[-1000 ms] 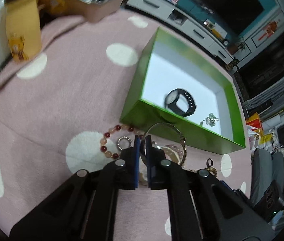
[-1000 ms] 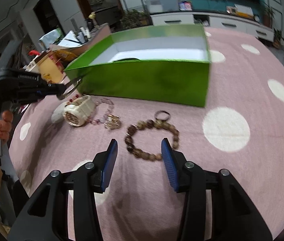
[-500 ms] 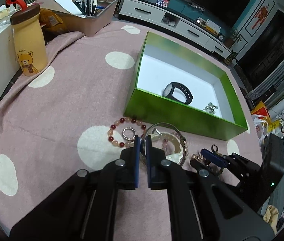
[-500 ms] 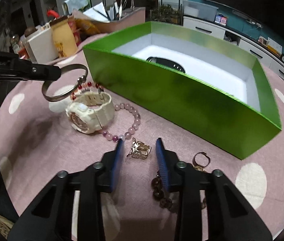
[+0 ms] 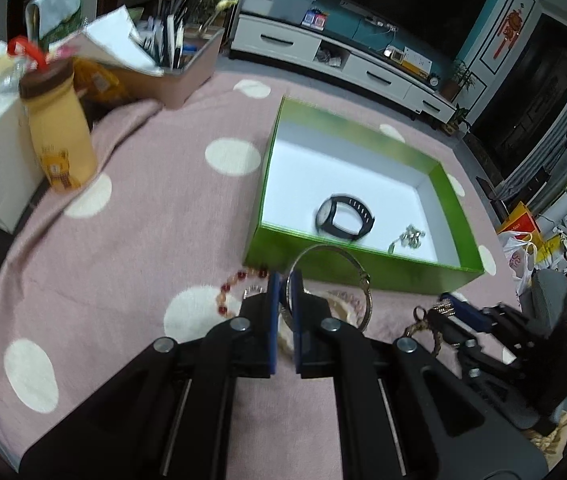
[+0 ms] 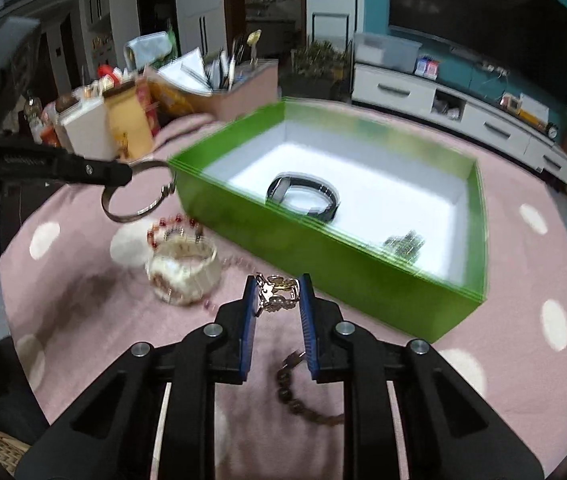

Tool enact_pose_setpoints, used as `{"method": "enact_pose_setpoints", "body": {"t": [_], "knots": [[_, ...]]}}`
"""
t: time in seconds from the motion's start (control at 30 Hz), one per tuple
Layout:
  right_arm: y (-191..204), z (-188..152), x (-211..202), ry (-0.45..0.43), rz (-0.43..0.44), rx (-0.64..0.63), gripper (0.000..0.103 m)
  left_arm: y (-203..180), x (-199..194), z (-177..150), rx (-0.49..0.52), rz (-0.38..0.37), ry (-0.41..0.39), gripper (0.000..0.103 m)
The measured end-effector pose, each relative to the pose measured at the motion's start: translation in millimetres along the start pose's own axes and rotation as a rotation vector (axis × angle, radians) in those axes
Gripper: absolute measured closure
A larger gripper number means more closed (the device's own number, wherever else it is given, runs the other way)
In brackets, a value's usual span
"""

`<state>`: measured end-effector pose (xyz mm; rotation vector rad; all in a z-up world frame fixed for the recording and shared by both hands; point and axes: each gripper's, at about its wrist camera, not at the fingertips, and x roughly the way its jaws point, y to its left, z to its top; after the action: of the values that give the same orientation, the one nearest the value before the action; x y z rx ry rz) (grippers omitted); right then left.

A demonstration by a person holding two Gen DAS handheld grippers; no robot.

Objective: Organize jewelry
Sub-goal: 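Lower the silver bangle and gold charm into the green box and open both tools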

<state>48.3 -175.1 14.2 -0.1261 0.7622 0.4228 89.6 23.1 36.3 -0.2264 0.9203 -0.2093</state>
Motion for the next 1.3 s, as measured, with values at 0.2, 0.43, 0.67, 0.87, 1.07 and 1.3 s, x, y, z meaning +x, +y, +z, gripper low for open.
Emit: {"method": "enact_pose_setpoints", "body": {"t": [0.2,0.43,0.67,0.87,1.07,1.3], "knots": [[-21,24,-21,-0.077,-0.049,0.018,0.082,-19,-2,28,0.048,0.017,-0.041,0.098],[-48,49,-19,-0.117,-0.08,0.061,0.082,-40,14,63,0.089,0.035,-0.066,0.098],[-77,65,15,-0.073,-0.1,0.128,0.082,-48,54,91,0.085,0.061,-0.029,0.097],[-94,71,48,-0.022,-0.116,0.186,0.082,-54,95,106,0.099,0.095,0.01,0.097],[-112,77,65,-0.01,-0.143,0.245,0.066,-55,125,113,0.085,0.137,0.04,0.091],[-137,64,43,-0.05,-0.165,0.333,0.061,-53,111,107,0.111,0.131,0.031,0.064]]}}
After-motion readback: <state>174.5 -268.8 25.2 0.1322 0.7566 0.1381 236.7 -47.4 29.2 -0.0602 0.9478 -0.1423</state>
